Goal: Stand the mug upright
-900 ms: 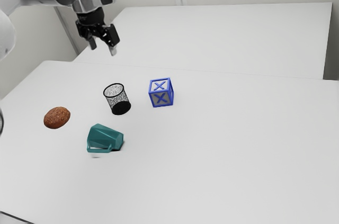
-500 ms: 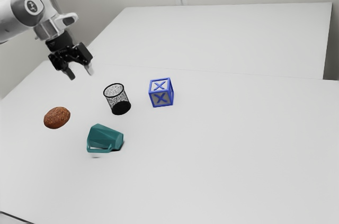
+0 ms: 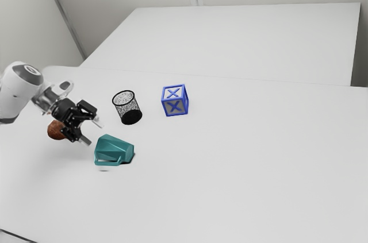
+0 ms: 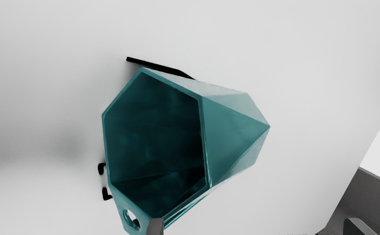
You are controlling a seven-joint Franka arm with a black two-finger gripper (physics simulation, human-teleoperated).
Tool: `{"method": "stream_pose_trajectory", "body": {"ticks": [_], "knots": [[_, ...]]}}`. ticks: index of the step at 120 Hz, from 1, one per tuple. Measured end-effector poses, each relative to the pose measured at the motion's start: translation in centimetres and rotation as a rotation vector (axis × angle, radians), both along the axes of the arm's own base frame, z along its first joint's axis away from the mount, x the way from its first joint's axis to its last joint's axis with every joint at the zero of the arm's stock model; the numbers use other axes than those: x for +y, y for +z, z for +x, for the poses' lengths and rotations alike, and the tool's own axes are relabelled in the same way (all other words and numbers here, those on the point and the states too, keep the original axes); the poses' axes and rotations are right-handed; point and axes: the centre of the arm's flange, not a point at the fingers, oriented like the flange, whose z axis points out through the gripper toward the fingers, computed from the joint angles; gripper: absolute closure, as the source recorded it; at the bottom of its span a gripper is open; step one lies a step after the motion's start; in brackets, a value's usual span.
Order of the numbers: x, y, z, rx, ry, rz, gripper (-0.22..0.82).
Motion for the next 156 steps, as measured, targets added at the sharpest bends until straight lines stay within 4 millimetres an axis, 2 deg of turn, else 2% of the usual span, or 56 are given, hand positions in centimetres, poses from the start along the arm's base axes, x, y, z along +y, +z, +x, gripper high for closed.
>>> {"method": "stream_pose_trajectory", "body": {"ticks": [14,30,53,76,89,116,141,156], "knots": [[0.3,-1.6,-0.4,-0.028,0.003,-0.026,0.00],[0.6,-2.6,-0.2,-0.068,-0.006,-0.034,0.00],[0.6,-3.4,0.5,-0.123,-0.018,-0.038,0.00],[0.8,-2.9,2.4,-0.197,-0.027,-0.021,0.01],[0.2,-3.5,2.9,-0.217,-0.033,-0.029,0.03],[-1.3,-3.9,2.5,-0.241,-0.038,-0.051,0.19],[-1.6,-2.8,2.7,-0.270,-0.044,-0.052,0.53],[-2.2,-2.2,2.8,-0.274,-0.053,-0.062,0.67]]}}
